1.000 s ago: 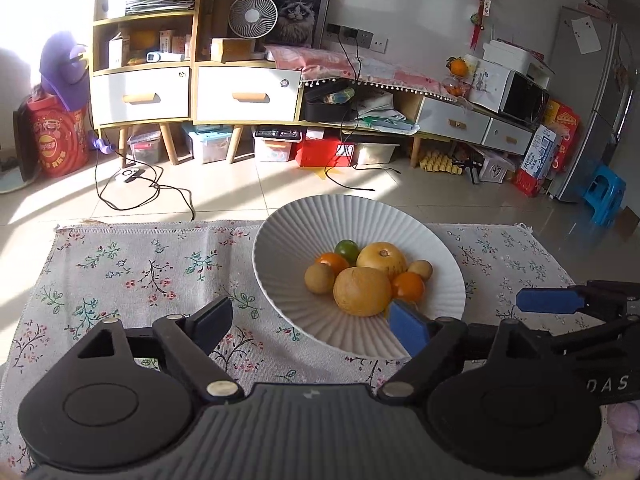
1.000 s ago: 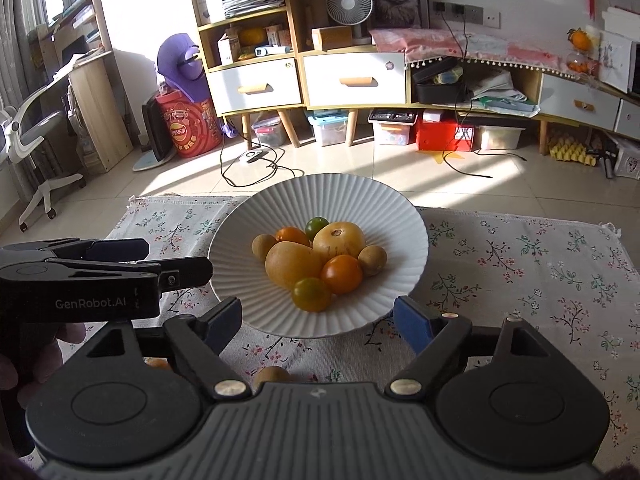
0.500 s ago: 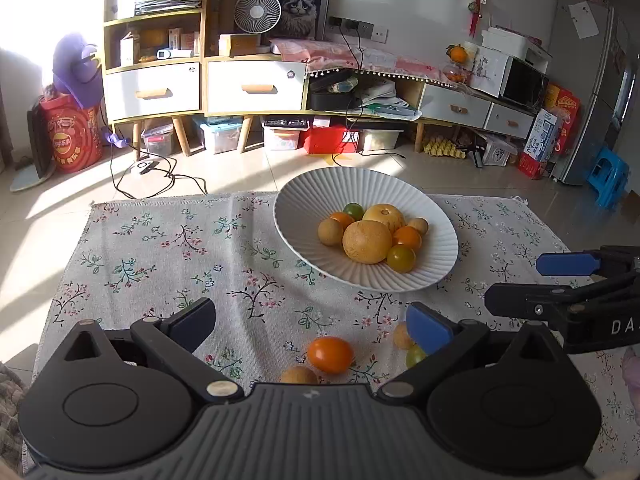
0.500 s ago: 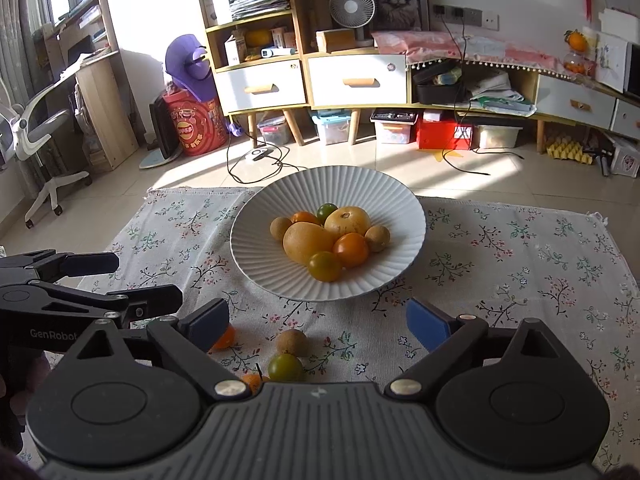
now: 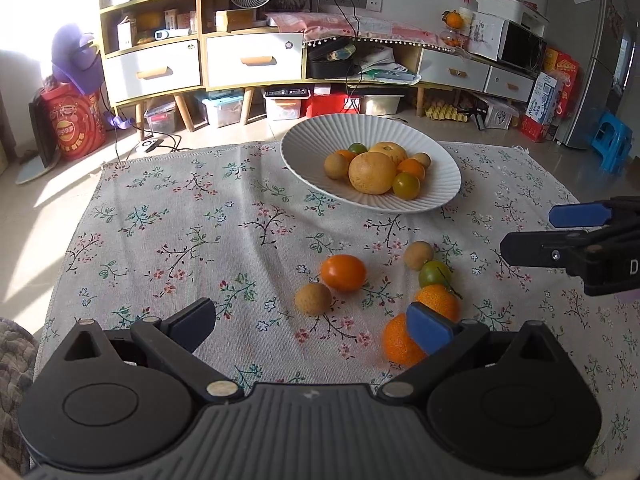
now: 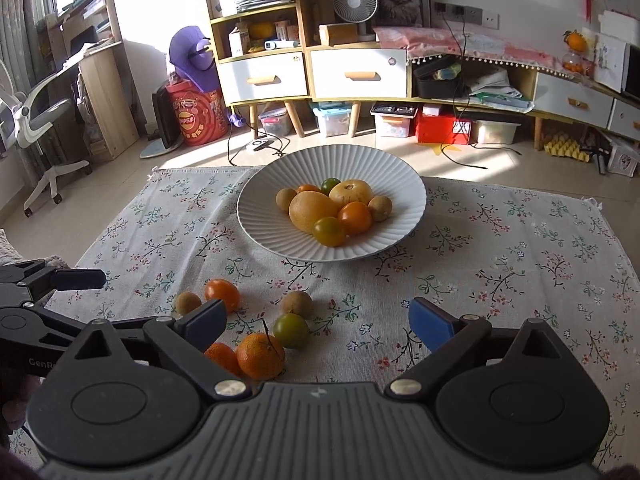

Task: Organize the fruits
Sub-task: 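Withdraw both tools from the plate toward the remaining fruit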

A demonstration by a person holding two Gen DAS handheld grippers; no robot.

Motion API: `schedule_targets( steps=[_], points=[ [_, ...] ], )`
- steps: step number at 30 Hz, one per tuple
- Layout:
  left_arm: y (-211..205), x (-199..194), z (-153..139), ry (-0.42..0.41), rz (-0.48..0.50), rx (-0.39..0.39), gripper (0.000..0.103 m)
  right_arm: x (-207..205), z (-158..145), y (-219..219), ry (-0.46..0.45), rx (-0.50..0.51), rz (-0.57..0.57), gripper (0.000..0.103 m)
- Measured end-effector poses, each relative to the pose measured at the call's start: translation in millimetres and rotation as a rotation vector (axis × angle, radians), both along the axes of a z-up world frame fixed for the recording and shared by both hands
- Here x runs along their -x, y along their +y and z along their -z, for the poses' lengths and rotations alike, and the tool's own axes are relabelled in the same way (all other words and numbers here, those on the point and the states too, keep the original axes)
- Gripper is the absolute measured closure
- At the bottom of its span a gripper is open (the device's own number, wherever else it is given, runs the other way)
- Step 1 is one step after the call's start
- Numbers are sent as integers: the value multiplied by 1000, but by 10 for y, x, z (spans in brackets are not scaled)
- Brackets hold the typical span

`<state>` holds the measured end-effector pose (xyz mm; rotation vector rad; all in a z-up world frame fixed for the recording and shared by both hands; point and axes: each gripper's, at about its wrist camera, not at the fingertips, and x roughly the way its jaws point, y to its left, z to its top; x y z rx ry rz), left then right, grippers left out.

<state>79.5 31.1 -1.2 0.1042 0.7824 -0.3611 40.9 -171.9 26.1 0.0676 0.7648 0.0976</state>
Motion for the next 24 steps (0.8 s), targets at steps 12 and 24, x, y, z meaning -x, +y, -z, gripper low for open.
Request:
schedule_targets(
  steps=[12,24],
  points=[
    [154,210,159,25,18,1,4,93,133,164,5,62,-80,2],
    [242,343,322,-25,24,5,4,211,293,247,-25,88,-137,1]
  ],
)
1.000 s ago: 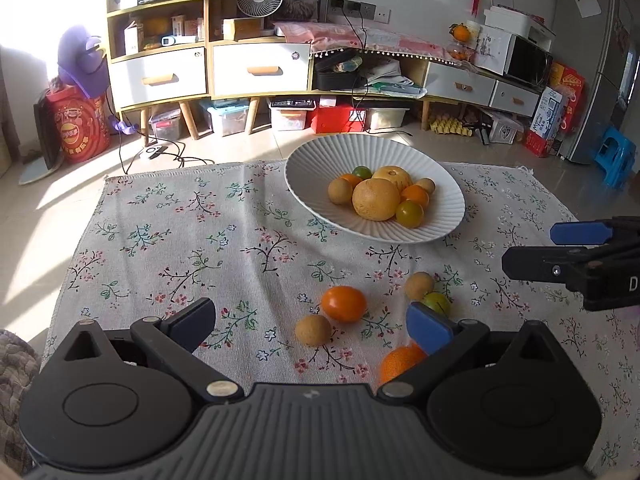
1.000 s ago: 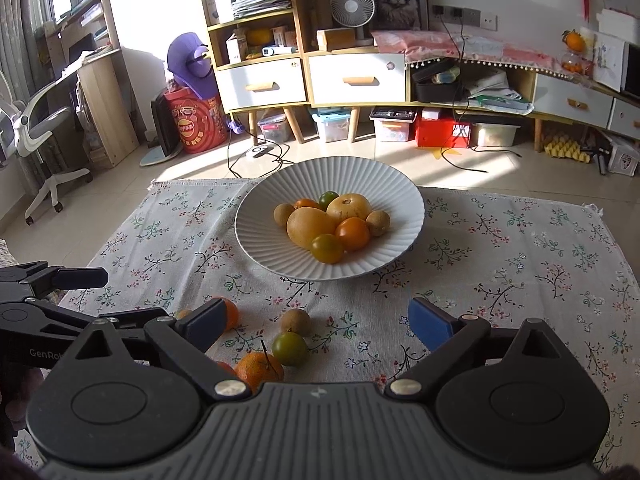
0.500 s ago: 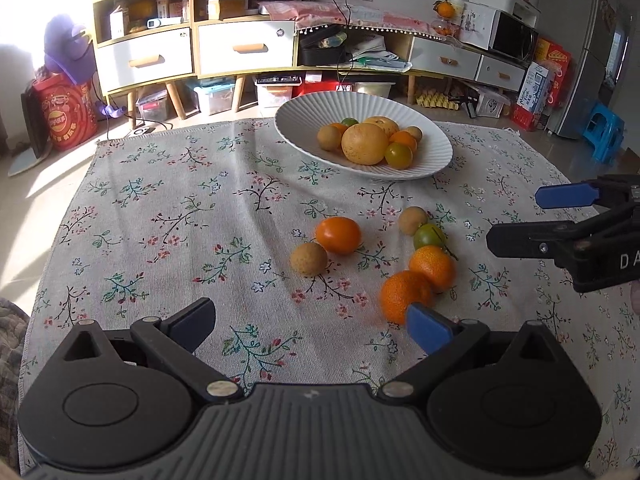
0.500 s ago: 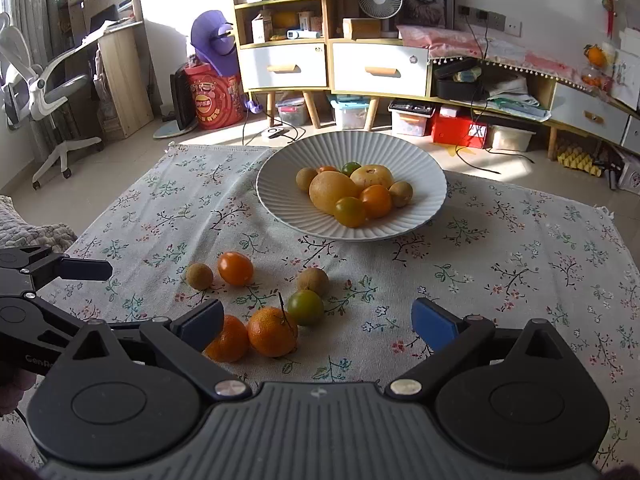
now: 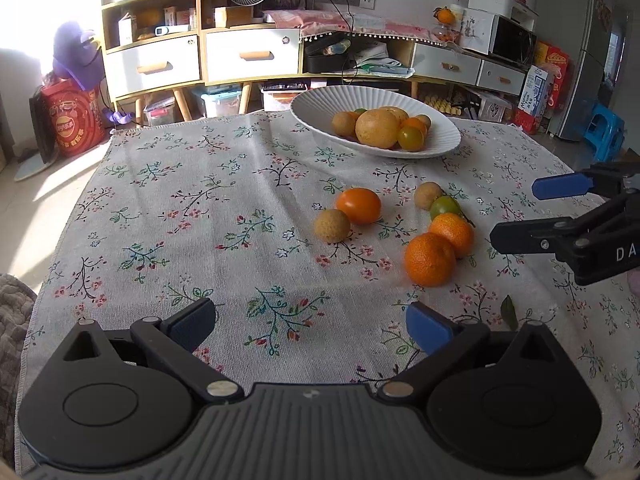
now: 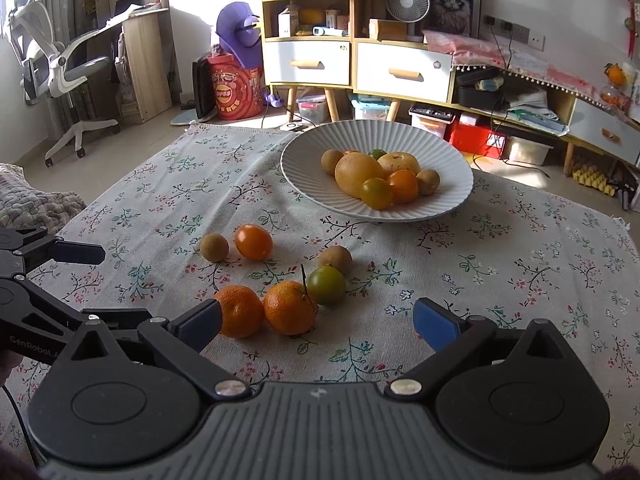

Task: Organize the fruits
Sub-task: 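Withdraw both tools from the plate toward the remaining fruit, then close the left tool on a tangerine while the right tool grasps a stemmed tangerine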

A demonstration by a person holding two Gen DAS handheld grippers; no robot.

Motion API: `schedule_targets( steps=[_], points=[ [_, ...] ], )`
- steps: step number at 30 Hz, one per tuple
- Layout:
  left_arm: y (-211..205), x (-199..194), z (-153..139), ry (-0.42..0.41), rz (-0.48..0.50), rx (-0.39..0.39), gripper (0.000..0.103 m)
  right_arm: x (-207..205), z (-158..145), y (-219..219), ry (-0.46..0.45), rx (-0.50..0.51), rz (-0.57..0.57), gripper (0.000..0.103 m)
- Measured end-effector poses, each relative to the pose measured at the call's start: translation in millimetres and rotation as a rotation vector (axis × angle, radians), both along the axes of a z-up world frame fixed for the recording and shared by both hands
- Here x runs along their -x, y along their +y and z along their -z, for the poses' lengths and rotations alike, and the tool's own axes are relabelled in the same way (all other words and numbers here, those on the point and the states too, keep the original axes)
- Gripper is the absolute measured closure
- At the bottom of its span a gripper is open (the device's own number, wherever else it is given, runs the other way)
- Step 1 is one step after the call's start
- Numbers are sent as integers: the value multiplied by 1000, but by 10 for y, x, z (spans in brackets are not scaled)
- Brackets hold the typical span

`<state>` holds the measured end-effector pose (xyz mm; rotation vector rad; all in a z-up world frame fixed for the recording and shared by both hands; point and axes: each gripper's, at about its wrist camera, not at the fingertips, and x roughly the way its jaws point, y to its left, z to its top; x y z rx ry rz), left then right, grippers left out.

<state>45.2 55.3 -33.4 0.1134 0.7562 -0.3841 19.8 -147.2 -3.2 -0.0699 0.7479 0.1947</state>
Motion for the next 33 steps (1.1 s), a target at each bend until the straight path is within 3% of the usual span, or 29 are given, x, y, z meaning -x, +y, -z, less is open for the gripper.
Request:
schedule_targets(
  steps=[10,15,20,26,31,33],
  points=[
    [-150,-27,132,-21,48,0,4,-1,103,8,-2,20,-30,1],
    [-295,-75,119,-37,98,38,8,-44,97,-2,-4,16,-24,10],
    [-486,-95,135,-43,166,26,24,-132,104,-73,18,-25,8,19],
    [-599,-135,121,-48,204,26,36,-174,140,-135,45,-45,30,23],
    [-661,-153,99,-39,227,10,66,-201,136,-126,53,-52,24,24],
    [-642,-139,84,-29,224,13,68,-213,139,-114,56,-55,20,25]
  ],
)
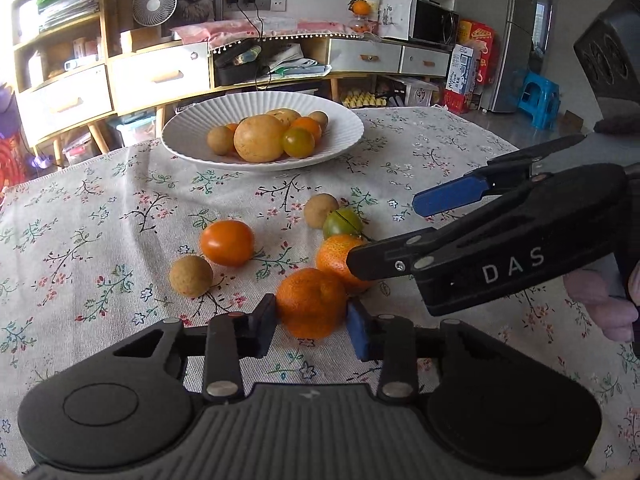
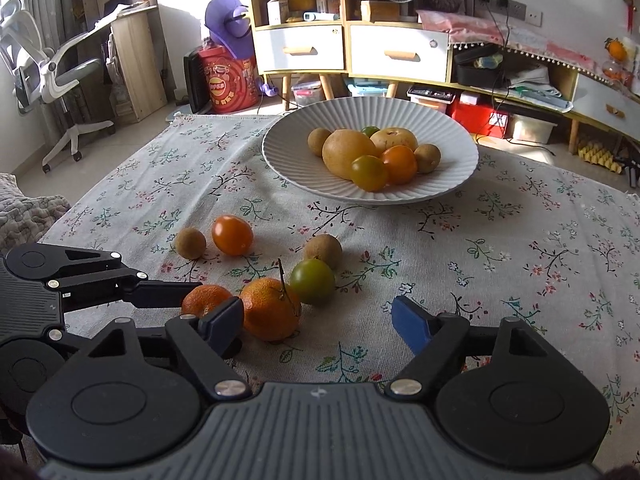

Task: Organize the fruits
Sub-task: 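Close the left tool on a tangerine while the right tool grasps a stemmed tangerine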

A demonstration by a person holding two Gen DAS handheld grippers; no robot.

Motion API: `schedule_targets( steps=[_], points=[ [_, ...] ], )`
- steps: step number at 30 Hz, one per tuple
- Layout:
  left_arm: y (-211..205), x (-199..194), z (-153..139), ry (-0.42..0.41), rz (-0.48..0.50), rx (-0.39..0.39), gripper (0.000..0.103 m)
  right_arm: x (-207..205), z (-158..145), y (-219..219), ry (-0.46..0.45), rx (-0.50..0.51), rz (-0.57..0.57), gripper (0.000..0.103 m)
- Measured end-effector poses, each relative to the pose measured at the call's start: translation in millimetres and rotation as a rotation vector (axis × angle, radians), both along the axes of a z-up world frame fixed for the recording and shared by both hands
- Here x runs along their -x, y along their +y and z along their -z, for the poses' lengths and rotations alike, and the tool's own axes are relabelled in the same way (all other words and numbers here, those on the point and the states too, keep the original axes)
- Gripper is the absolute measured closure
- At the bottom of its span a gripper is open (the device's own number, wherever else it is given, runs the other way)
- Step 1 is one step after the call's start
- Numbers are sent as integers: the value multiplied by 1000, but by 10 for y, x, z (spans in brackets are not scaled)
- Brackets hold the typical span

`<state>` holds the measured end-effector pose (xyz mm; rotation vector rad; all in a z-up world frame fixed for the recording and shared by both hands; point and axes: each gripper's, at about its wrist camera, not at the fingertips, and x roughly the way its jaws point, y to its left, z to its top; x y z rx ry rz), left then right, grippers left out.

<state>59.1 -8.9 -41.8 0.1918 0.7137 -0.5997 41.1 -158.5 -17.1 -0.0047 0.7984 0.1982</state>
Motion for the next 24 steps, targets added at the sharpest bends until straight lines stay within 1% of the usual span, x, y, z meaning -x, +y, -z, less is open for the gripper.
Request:
schedule_targets(
  steps=[4,7,14,18,24],
  points=[
    [71,16,-20,8,-17,-16,69,-23,19,33,8,-2,-9,27],
    [160,17,-42,24,-48,-24,69,-37,27,58,16,-8,-15,28],
    [351,0,-69,64,-109,-11,69,-77,67,148,43,-26,-25,35],
    [393,9,-69,72,-114,-6,69,-104,106,186,65,-31,-28,40],
    [405,15,-70,76,-115,-4,69,-101,120,233,65,-16,-35,44]
  ],
)
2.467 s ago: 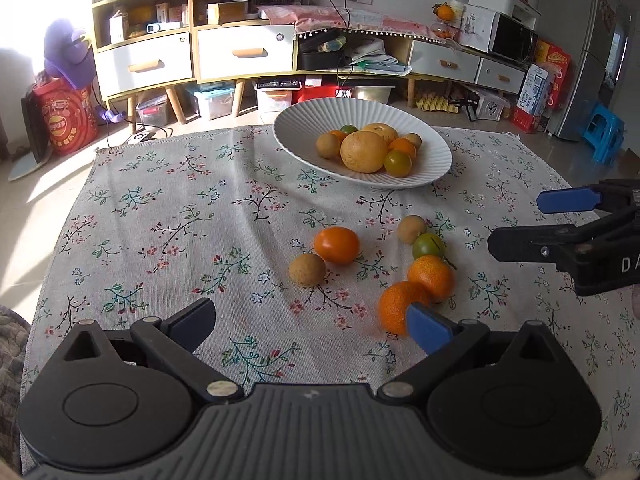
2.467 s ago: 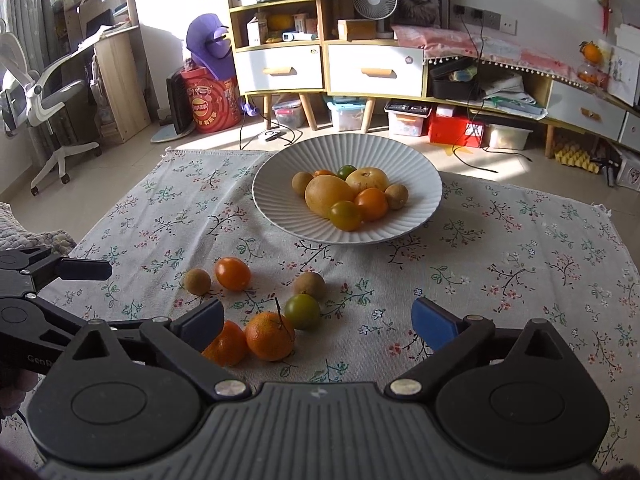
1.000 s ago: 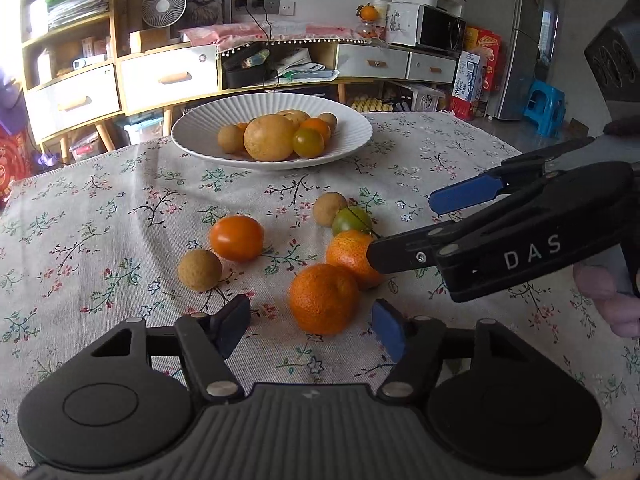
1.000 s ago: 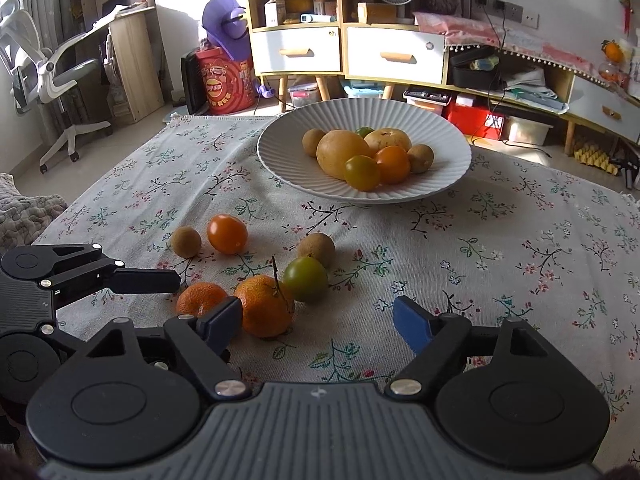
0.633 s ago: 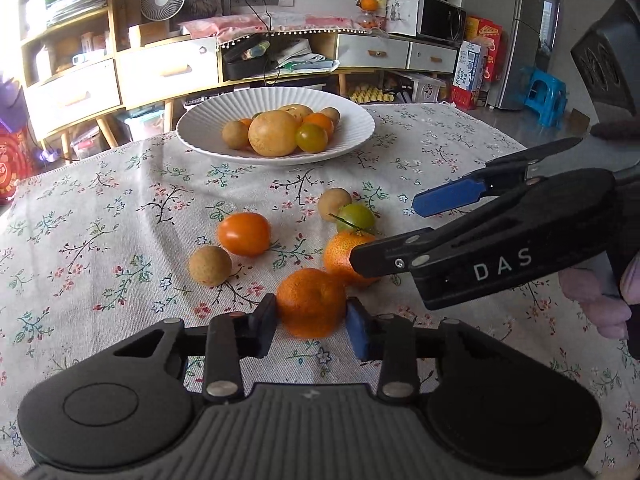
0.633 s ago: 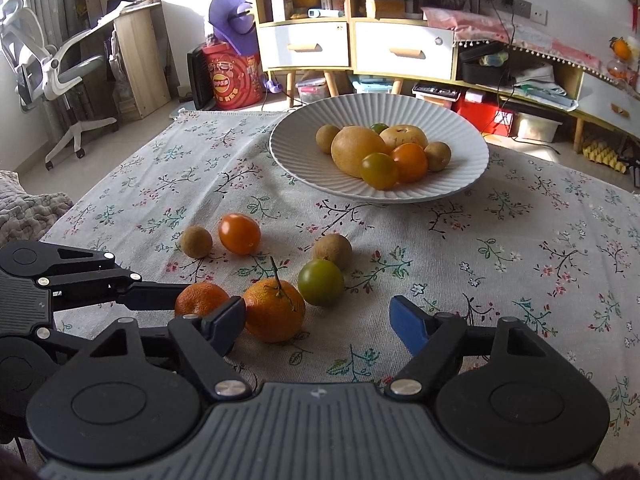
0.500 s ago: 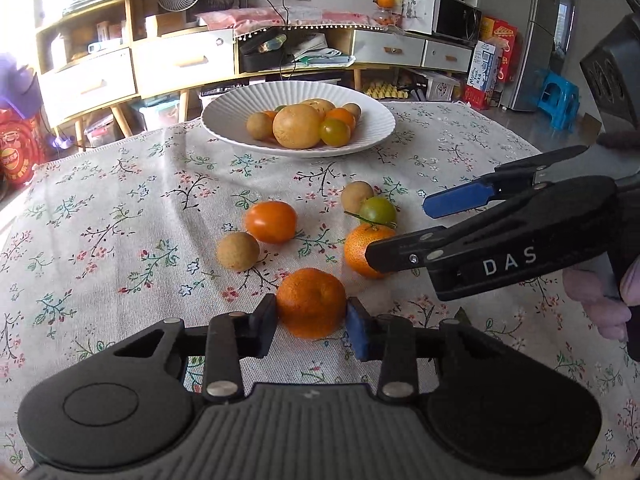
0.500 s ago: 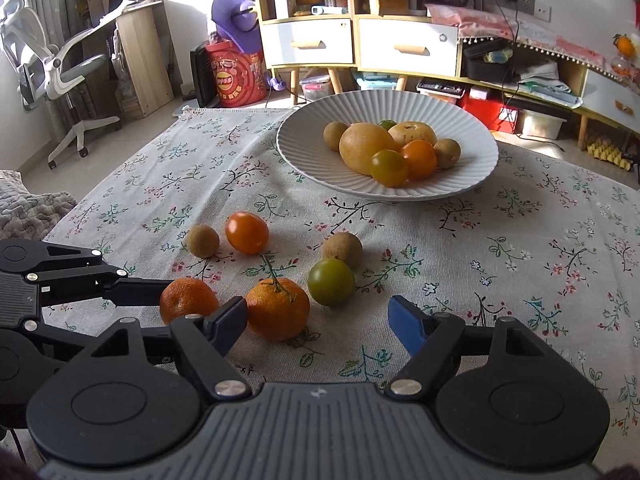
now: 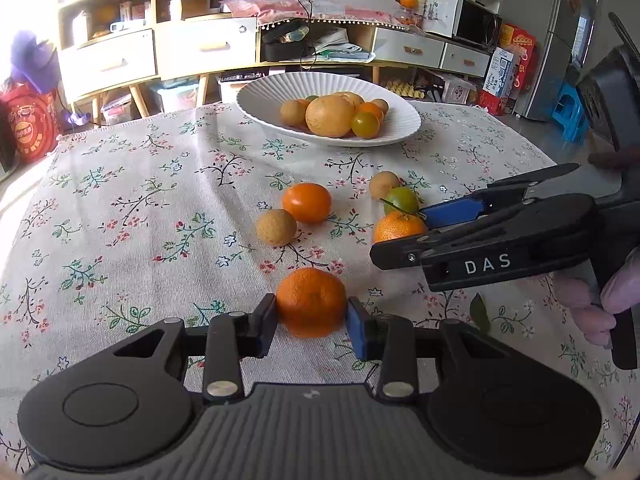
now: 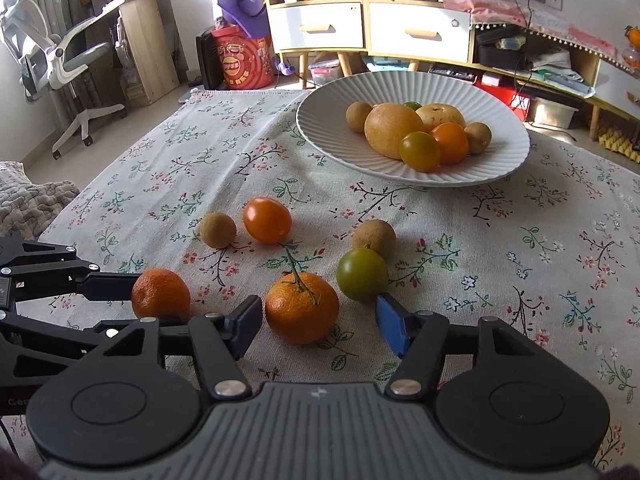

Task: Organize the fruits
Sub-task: 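Close the left tool on a tangerine while the right tool grasps a stemmed tangerine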

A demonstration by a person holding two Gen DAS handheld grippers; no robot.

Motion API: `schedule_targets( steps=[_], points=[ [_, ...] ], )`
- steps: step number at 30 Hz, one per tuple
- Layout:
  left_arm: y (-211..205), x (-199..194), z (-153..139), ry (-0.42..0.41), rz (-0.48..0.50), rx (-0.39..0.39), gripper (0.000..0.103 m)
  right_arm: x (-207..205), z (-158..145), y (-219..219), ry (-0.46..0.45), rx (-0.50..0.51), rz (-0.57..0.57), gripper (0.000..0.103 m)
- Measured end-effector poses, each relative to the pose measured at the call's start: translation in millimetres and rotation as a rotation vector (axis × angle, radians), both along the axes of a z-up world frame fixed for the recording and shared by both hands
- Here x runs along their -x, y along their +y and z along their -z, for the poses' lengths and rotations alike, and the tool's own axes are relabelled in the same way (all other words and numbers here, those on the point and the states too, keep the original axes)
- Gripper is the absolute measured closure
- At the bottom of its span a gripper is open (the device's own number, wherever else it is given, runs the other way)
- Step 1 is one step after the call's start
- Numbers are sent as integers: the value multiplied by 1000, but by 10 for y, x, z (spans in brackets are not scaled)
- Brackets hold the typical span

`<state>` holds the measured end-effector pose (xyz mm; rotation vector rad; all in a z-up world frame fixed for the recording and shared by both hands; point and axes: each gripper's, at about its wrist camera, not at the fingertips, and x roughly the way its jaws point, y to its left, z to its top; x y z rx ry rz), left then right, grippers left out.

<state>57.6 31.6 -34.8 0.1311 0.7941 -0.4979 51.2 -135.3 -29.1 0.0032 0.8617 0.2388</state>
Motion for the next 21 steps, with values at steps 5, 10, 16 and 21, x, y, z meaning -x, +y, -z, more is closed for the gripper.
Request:
schedule_targets(
  steps=[5,10,16,21],
  points=[
    [4,2,2,2,-2,2,69,6,-5,17,-5,3,-19,63],
    [26,-9,2,10,-12,13,69,29,-16,55,-12,19,-39,68],
    [71,-30,-9,31,-28,42,69,44,-32,55,-12,18,-38,68],
    [67,-21,-23,35,-31,44,69,53,-79,37,-18,9,-33,68]
  ],
)
